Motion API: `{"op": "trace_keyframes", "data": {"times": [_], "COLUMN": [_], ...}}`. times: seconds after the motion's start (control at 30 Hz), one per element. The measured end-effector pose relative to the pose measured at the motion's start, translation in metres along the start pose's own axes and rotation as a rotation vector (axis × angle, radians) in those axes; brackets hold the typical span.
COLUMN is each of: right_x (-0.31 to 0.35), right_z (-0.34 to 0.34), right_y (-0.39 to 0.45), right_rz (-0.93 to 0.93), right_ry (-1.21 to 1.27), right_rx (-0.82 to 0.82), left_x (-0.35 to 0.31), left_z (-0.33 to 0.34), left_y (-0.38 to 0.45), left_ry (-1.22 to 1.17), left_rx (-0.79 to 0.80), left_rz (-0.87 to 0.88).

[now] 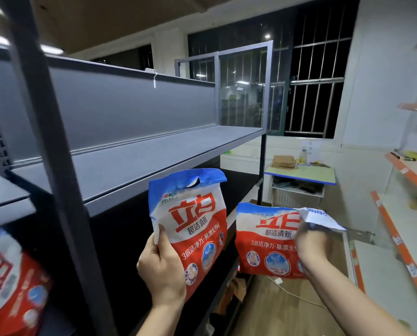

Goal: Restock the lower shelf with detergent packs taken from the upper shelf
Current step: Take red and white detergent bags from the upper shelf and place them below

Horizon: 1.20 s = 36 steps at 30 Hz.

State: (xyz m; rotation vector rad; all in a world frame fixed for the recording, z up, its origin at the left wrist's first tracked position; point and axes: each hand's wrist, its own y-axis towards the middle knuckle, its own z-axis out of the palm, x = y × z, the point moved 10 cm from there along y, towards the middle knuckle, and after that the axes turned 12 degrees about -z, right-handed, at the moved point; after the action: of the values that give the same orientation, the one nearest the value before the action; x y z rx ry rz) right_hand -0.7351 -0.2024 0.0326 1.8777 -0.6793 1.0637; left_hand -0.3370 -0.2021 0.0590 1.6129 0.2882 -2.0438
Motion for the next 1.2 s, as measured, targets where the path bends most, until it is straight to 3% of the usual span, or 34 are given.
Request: {"op": "trace_keyframes", "data": {"times": [0.5,0.77,0.97,1.2], "right_x": [-0.059,-0.083,-0.106,-0.114], "right_z": [0.086,0.123,0.160,0.194], "right_y": [0.174,0.270,0.354,0.446], "right_rz": [0.110,0.072,0.142,0.093], "right_ry": [-0.040,-0.047,0.149,0.233], "right_rx": [-0.083,-0.062,-0.033,0.028], "left_x": [0.060,0.090,0.113,0.123], "left_z": [0.199,0.293,0.376,0.458], "left_y": [0.109,0.134,0.142,0.146], "left_ry": [-0.020,0.006,0.021,0.002], "left_rx": [0.073,0.056,-0.010,-0.078], "left_rz": [0.004,0.006,0.007,0.062]}}
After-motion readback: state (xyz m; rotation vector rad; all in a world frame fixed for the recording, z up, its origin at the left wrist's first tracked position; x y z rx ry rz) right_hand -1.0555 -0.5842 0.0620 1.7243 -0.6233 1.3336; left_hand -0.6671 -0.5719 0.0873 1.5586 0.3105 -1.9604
